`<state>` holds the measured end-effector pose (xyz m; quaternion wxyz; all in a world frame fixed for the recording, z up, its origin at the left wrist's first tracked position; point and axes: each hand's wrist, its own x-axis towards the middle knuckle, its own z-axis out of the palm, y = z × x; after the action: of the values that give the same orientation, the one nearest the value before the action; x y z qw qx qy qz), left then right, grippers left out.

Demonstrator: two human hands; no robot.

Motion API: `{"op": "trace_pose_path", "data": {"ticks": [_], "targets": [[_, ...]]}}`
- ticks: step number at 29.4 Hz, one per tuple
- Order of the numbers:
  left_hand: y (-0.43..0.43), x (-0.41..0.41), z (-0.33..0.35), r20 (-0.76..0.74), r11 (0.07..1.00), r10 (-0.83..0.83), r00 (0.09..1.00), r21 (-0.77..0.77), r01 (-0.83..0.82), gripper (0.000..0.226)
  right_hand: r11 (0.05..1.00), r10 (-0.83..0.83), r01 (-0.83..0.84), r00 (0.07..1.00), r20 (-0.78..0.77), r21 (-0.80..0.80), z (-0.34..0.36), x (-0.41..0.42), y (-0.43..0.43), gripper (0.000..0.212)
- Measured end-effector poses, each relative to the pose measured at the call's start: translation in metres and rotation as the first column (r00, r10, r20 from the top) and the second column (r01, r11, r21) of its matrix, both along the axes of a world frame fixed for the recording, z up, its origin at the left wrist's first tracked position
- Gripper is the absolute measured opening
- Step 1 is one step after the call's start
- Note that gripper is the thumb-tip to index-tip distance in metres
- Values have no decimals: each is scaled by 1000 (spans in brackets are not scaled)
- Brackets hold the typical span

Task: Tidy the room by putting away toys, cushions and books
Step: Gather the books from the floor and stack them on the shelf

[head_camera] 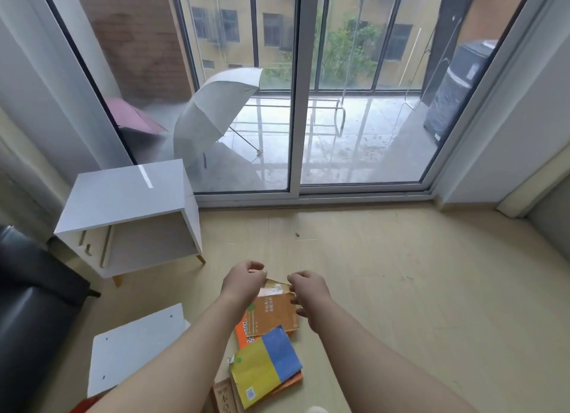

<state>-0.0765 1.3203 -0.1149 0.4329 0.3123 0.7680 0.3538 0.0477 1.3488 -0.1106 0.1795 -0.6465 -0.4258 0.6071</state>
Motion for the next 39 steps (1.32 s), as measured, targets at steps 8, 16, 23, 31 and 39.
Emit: {"op": "trace_pose_path", "data": {"ticks": [8,16,23,31,39], "targets": [[137,-59,-27,-2,984,162,987,-79,-162,13,992,112,-113,994,-19,-53,-23,-56,166,17],[206,-105,-28,-13,968,216,976,-132,-216,11,974,208,-207,978,-4,-92,-31,-105,244,15],[328,-174,-50,-15,990,53,998,-129,-55,14,994,57,-54,998,27,-92,-58,-173,345,12],[482,-277,-56,-76,922,-344,936,-218,321,17,925,-350,346,937,1,-158,-59,-281,453,10],[541,-309,-68,-15,733,-650,760,-277,622,24,737,-655,644,755,15,-206,-62,-325,475,10]]}}
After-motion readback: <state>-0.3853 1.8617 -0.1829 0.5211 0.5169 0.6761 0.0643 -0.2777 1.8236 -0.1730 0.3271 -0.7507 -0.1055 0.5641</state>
